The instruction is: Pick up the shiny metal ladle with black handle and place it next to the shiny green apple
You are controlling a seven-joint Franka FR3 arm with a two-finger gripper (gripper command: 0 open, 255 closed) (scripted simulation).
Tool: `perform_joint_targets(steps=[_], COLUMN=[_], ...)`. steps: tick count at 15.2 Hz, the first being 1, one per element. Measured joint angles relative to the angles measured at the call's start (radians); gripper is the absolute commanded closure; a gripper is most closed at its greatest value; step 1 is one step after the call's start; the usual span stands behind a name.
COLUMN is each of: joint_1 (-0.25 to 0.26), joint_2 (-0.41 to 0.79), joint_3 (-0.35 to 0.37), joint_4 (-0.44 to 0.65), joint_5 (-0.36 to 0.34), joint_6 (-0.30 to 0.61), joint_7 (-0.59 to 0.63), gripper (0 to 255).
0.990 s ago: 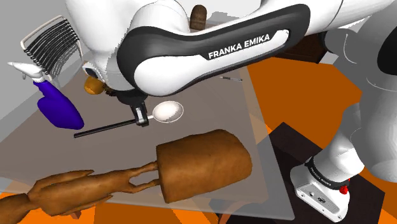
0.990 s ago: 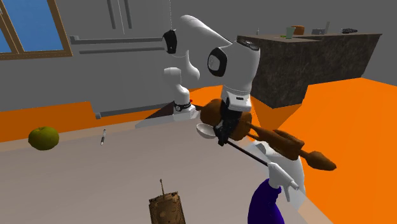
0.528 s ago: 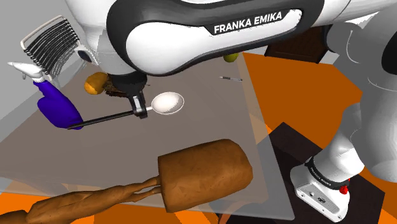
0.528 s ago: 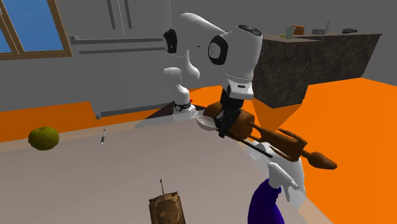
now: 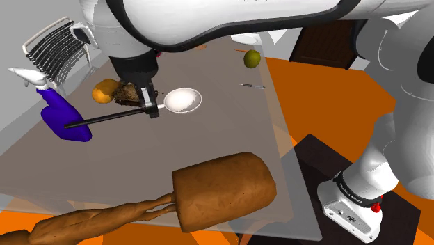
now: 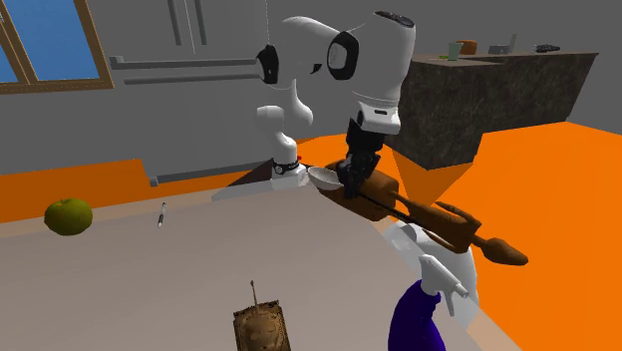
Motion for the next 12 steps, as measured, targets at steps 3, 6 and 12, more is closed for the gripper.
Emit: perform_joint_targets(steps=[3,6,12], joint_1=[-0.047,-0.113,-0.218], joint_2=[-0.068,-0.149,-0.284], joint_3=[-0.002,-0.015,-0.053], joint_4=[-0.092,-0.202,-0.386], joint_5=[0.021,0.048,0.093], joint_6=[0.032,0.075,0.152], joint_7=[-0.033,-0.096,-0.221], gripper=[255,255,255])
